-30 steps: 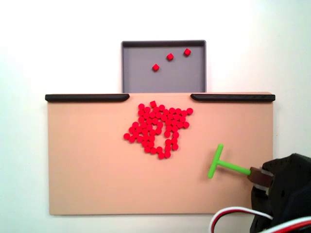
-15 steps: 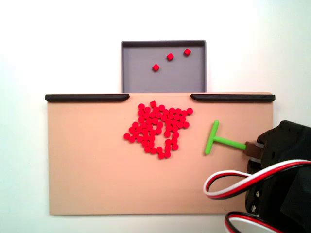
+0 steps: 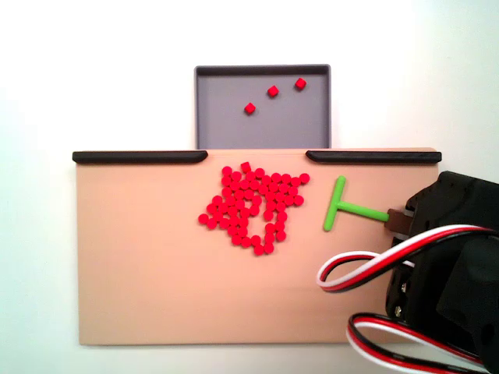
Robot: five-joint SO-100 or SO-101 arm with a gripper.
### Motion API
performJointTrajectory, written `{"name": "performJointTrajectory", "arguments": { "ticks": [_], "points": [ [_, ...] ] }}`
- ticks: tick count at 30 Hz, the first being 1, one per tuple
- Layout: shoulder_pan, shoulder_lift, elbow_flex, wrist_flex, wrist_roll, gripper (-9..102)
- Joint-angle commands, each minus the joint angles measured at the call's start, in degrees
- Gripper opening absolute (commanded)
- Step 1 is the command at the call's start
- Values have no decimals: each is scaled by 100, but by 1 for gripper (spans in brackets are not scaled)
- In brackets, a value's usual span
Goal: Gather the right side granules
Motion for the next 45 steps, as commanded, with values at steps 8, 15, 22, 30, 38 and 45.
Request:
{"name": "performJointTrajectory", "arguments": {
  "ticks": [8, 15, 22, 30, 38, 45],
  "points": [
    [-132, -79, -167, 9, -2531, 0],
    [-237, -88, -141, 9, -2312, 0],
    [-343, -88, -88, 9, -2162, 0],
    [-457, -114, -79, 53, -2057, 0],
    [-545, -114, -79, 70, -1951, 0],
    [-615, -114, -70, 70, -1854, 0]
  ]
}}
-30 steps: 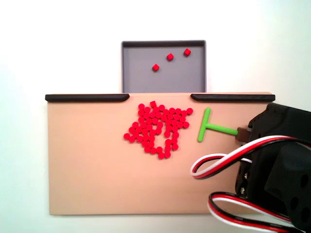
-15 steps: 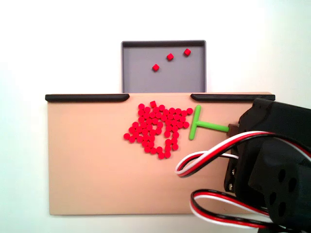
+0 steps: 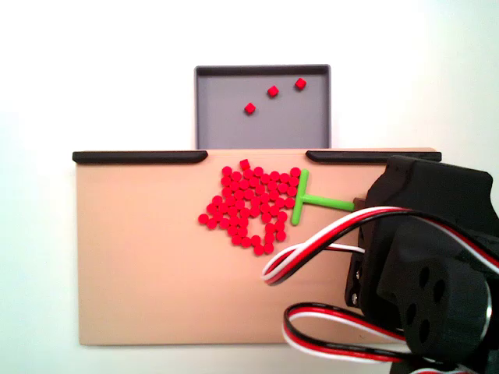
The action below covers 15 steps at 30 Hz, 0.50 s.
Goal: Gather the right side granules
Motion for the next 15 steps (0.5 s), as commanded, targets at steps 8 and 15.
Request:
{"name": "performJointTrajectory", "arguments": {
  "ticks": [8, 15],
  "points": [
    [-176, -18, 26, 44, -1679, 0],
    [-237, 0, 35, 44, -1591, 0]
  ]
}}
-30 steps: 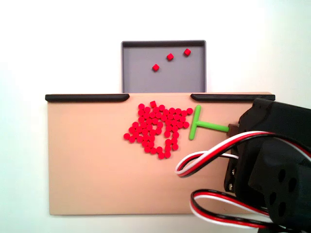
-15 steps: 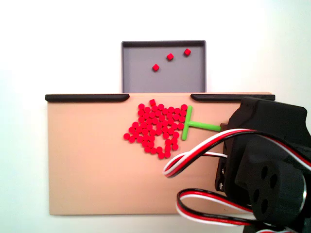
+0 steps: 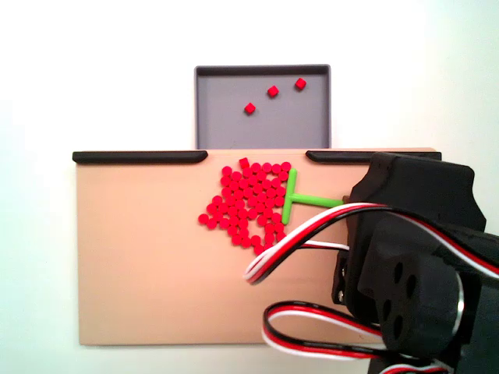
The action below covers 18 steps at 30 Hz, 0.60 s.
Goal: Gather the right side granules
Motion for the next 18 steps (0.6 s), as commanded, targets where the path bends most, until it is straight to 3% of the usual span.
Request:
{"name": "performJointTrajectory", "arguments": {
  "ticks": [1, 18],
  "points": [
    [-88, 9, 35, 44, -1573, 0],
    [-185, 18, 35, 44, -1415, 0]
  ]
}}
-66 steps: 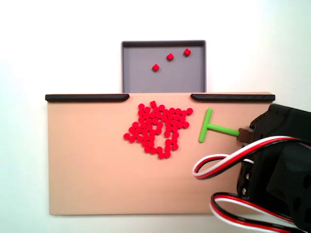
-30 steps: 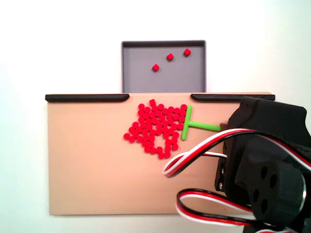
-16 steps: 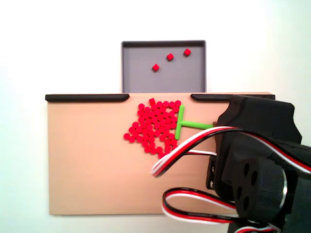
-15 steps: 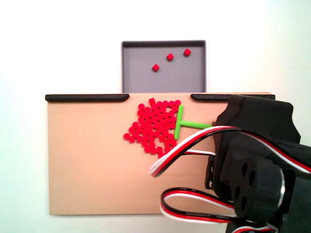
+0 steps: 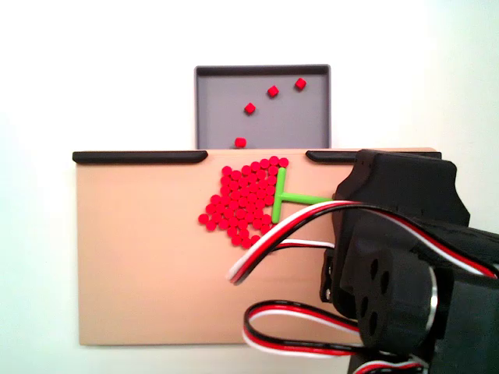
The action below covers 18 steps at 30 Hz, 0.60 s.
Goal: Gather the right side granules
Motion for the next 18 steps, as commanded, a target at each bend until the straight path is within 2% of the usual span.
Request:
{"name": "performJointTrajectory", "arguments": {
  "ticks": [1, 18],
  "points": [
    [-53, 18, 35, 35, -1415, 0],
    [246, 88, -62, 35, -1837, 0]
  ]
}}
